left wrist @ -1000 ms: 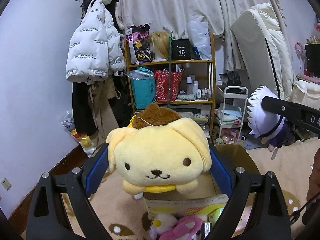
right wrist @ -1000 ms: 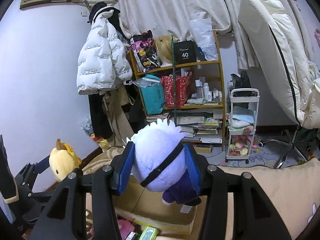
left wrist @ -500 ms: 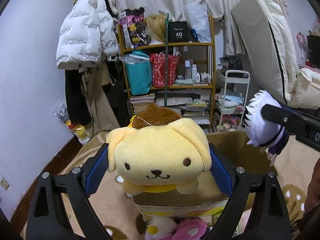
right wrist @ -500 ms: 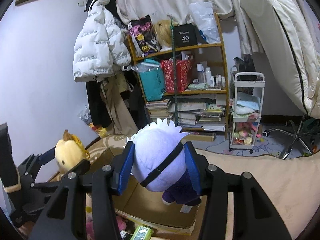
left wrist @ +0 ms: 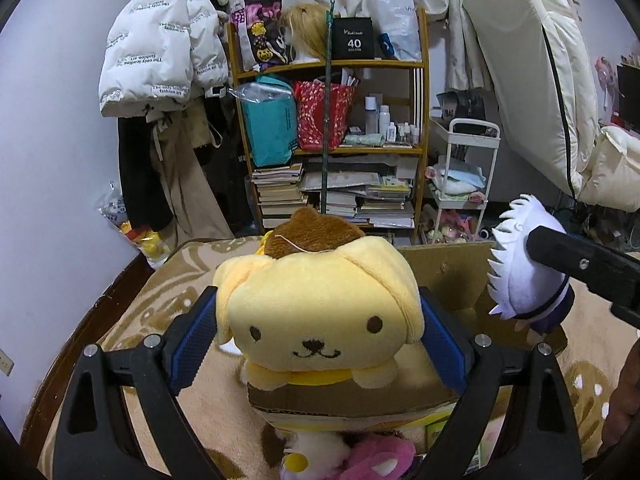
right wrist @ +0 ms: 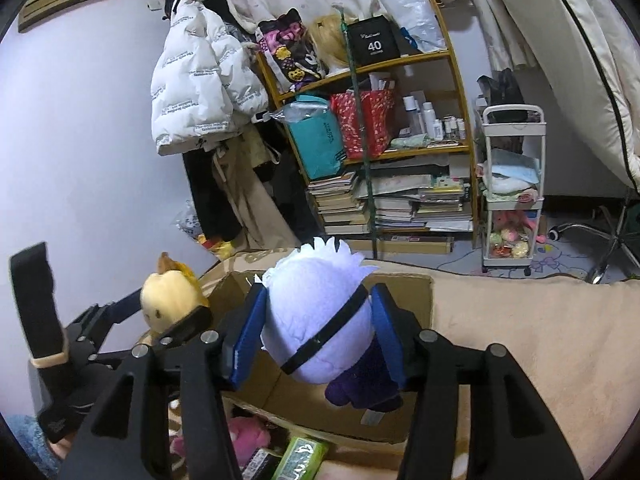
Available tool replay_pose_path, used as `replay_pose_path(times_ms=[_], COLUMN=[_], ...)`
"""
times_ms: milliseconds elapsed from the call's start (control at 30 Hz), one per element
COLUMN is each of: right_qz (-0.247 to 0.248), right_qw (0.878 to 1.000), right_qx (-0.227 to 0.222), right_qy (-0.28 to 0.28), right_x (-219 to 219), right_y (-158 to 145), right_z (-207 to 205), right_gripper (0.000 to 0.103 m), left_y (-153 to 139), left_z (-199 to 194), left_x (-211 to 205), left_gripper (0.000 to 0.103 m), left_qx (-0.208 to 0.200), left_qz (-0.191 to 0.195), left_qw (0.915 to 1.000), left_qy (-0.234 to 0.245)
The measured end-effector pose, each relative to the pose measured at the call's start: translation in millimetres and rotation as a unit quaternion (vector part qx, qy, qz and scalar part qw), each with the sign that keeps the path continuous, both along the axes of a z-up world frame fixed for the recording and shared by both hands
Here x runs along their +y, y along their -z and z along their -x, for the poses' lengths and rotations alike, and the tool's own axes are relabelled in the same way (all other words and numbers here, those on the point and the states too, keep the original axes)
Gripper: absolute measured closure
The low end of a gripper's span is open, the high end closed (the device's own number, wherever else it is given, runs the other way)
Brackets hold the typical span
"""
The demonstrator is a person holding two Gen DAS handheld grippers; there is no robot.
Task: Organize soft objects
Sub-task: 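Lower the dog plush into the box and open the left gripper while the right gripper releases the doll inside, then withdraw both grippers from the box toward the remaining toys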
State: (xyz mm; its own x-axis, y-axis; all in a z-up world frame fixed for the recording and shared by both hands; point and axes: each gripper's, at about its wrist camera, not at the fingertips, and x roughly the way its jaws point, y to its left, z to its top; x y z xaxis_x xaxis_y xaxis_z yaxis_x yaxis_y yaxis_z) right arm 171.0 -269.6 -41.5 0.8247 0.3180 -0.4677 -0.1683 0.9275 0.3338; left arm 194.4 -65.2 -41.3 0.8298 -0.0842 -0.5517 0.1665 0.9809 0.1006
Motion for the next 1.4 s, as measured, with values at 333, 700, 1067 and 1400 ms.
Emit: replay_pose_path(times_ms=[333,700,1067,1400], right_qz=[-0.021,-0.037,0.008,0.023], right_qw=[0.999,0.999,1.000,0.999], right_qx=[0.029,0.029,0.014,0.018], right_qy=[-0.004,0.015,0.010,0.025], right_x=[-2.5,-11.2,9.4,9.1], right_y=[12.1,4.6,-12.8,-22.2], right_z=[-5.1,5.7,43.4,78.3], right_gripper=[0.043,0.026,0.000,0.000], left_y=[10.1,0.7,-12.6,-12.6], left_z=[0.6,13.0,52.6,88.5], left_x=[2.9,17.4,31.1,45.4], left_gripper=[0.005,0.003,0.002,0.002], left_qx=[0.028,0.028,0.050,0.060], left_qz=[-0.017,-0.020,-0.013,-0.018], left_qw=[0.9995,0.9992,0.9984,0.9976], left_qy=[-0.004,-0.019,-0.021,-0.030])
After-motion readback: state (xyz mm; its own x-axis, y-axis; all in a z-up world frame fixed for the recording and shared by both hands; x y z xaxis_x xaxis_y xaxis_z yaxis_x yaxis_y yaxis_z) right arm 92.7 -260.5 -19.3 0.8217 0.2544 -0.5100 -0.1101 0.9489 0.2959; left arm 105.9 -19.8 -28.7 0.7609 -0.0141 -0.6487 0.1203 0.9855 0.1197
